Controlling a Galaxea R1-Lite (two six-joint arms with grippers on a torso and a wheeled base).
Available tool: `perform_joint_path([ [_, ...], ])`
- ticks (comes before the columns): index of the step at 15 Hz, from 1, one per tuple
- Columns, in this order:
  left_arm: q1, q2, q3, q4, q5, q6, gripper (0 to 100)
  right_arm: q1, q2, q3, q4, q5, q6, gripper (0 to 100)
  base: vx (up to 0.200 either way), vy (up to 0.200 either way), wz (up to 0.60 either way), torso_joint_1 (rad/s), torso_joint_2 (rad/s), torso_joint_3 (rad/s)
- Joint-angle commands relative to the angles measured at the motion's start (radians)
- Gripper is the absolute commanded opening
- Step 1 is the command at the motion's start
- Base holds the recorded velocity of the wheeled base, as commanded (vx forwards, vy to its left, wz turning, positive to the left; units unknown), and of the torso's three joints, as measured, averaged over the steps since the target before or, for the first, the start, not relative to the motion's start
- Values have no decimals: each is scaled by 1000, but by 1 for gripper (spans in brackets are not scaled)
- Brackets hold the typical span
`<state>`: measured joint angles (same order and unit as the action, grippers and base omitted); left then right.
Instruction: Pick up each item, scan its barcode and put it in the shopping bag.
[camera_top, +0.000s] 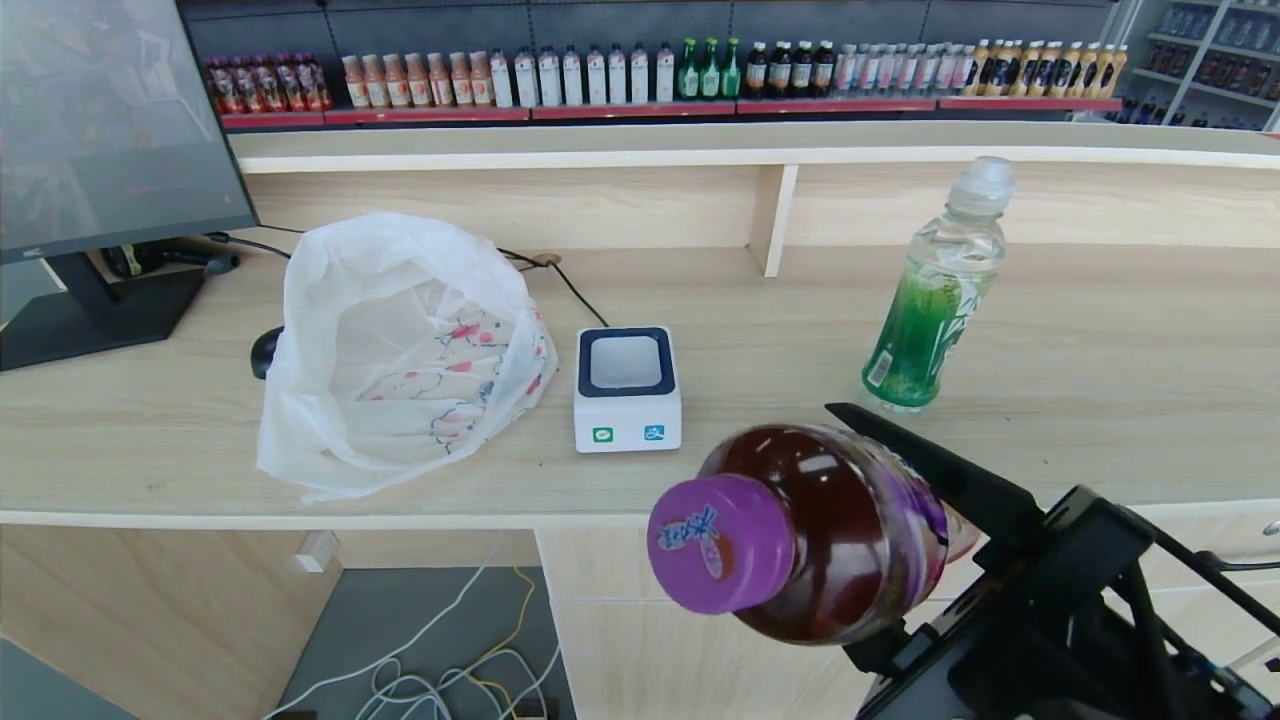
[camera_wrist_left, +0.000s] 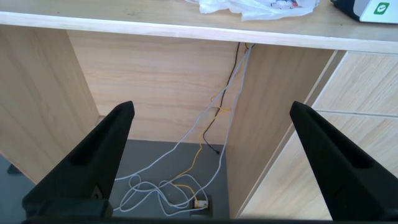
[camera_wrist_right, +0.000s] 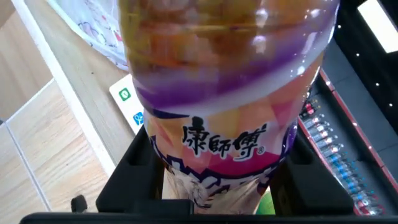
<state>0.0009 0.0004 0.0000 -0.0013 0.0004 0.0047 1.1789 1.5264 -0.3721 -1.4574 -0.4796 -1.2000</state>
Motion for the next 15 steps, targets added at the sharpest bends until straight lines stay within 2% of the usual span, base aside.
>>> perform_joint_path([
  [1,1,0,0,0,1,0,100,54,115,-10,-77,-1,-24,0,0,0,0,0,0,0],
  [2,1,0,0,0,0,0,100,57,132,1,-113,1,-50,0,0,0,0,0,0,0],
  [15,1,0,0,0,0,0,100,61,117,7,-113,3,-233,0,0,0,0,0,0,0],
])
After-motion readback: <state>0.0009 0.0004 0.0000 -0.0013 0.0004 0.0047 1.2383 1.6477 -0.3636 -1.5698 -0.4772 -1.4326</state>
